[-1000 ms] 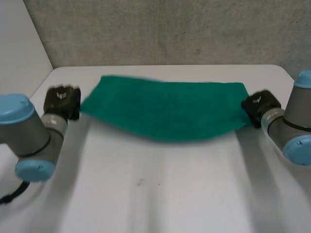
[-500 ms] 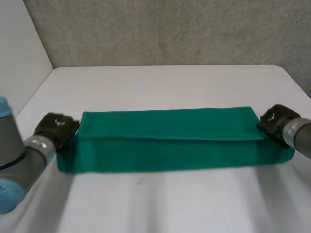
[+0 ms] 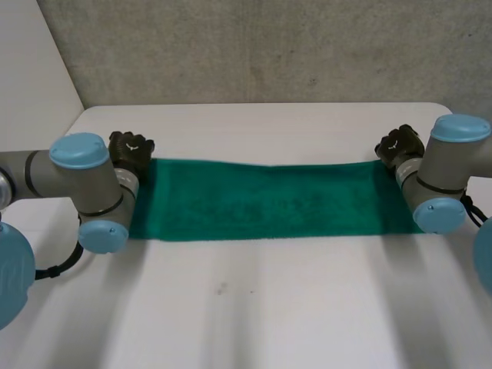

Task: Fold the towel.

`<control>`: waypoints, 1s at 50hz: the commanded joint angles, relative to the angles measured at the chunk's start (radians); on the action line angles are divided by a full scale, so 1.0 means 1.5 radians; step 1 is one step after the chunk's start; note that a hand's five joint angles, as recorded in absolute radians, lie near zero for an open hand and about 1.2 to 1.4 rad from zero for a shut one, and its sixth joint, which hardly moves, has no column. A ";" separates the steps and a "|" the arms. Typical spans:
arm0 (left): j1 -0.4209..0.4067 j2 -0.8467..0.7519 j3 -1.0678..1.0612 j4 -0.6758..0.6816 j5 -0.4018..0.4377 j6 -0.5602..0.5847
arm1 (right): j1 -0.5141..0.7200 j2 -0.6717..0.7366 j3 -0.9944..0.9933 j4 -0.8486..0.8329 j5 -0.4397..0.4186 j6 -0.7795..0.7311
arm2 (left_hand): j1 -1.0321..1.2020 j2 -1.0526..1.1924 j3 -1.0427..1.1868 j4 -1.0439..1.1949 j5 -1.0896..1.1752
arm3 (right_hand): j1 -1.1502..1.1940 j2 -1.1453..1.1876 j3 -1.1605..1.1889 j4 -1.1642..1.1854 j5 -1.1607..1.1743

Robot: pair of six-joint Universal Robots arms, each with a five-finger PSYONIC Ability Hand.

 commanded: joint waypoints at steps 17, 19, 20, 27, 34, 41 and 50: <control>-0.046 0.231 -0.247 0.117 0.012 0.006 | -0.065 -0.332 0.308 -0.013 -0.127 0.400 | -0.319 -0.365 -0.369 -0.365 -0.362 | -0.106 -0.211 -0.216 -0.224 -0.228; -0.046 0.250 -0.270 0.117 0.012 -0.002 | -0.082 -0.354 0.354 0.002 -0.156 0.395 | -0.319 -0.365 -0.369 -0.365 -0.362 | -0.106 -0.211 -0.216 -0.224 -0.228; -0.046 0.260 -0.283 0.117 0.013 -0.008 | -0.087 -0.360 0.367 0.009 -0.163 0.394 | -0.319 -0.365 -0.369 -0.365 -0.362 | -0.106 -0.211 -0.216 -0.224 -0.228; -0.047 0.311 -0.366 0.116 0.017 -0.083 | -0.126 -0.362 0.432 0.076 -0.183 0.389 | -0.319 -0.365 -0.369 -0.365 -0.362 | 0.008 -0.097 -0.102 -0.110 -0.114; -0.051 0.323 -0.394 0.116 0.018 -0.111 | -0.143 -0.354 0.460 0.059 -0.183 0.369 | -0.319 -0.365 -0.369 -0.365 -0.362 | 0.142 0.036 0.032 0.024 0.020; -0.053 0.317 -0.395 0.116 0.018 -0.111 | -0.149 -0.288 0.455 0.033 -0.172 0.333 | -0.319 -0.365 -0.369 -0.365 -0.362 | 0.158 0.052 0.047 0.039 0.036; -0.051 0.320 -0.398 0.116 0.017 -0.112 | -0.178 -0.247 0.431 0.001 -0.156 0.332 | -0.319 -0.365 -0.369 -0.365 -0.362 | 0.709 0.603 0.598 0.590 0.587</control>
